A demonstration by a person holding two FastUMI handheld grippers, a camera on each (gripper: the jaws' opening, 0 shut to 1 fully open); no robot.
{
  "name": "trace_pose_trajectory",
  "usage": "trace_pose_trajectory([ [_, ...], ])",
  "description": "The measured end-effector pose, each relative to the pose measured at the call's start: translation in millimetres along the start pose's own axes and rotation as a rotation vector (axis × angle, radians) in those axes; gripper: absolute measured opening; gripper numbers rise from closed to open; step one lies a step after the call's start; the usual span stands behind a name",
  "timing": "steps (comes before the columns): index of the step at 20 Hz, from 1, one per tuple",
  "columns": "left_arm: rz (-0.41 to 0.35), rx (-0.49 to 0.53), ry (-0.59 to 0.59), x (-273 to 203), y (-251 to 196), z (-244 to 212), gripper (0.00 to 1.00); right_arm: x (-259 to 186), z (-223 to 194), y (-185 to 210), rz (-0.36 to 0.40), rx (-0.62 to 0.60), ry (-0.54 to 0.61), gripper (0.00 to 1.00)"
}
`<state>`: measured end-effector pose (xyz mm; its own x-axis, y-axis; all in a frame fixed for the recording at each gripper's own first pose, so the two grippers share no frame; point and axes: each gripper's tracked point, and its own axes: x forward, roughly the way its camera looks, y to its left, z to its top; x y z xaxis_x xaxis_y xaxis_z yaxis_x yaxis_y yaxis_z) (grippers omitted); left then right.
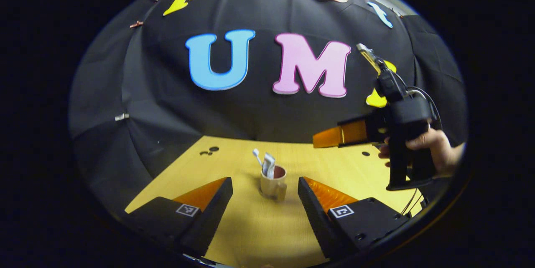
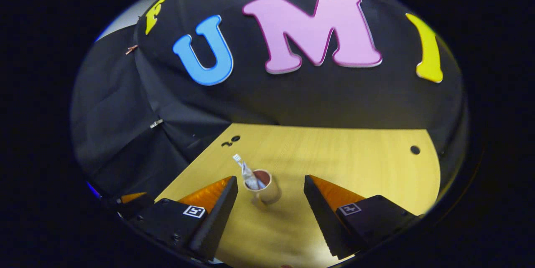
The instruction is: Put the toothbrush and toothpaste on the desktop into the cup, then pick up the cup and place it on the coaster on the desktop.
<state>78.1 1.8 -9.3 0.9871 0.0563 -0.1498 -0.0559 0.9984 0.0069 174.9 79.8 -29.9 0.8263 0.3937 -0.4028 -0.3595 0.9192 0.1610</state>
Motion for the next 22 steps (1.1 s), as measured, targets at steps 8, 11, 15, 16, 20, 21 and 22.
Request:
trace_pose_trajectory([
  [8, -0.045, -0.11, -0.062, -15, -17, 27, 0.98, -113, 29, -41, -0.21, -0.038, -0.32, 0.98],
  [11, -0.069, -0.101, -0.085, -27, -11, 30, 0.98, -147, 10, -37, -0.316, -0.007, -0.34, 0.98],
  [15, -0.087, -0.074, -0.09, -53, 4, 21, 0.98, -179, -46, -7, -0.358, 0.041, -0.243, 0.98],
  [16, -0.103, -0.065, -0.101, -61, 6, 18, 0.98, -186, -52, 2, -0.363, 0.041, -0.251, 0.98],
  [20, -0.158, -0.026, -0.111, -99, 14, -1, 0.98, -207, -88, 30, -0.397, 0.064, -0.228, 0.98],
  [21, -0.167, -0.027, -0.133, -107, 18, 0, 0.97, -213, -95, 39, -0.394, 0.068, -0.22, 0.98],
  [22, -0.189, -0.03, -0.153, -115, 19, 4, 0.98, -217, -99, 44, -0.394, 0.067, -0.222, 0.98],
])
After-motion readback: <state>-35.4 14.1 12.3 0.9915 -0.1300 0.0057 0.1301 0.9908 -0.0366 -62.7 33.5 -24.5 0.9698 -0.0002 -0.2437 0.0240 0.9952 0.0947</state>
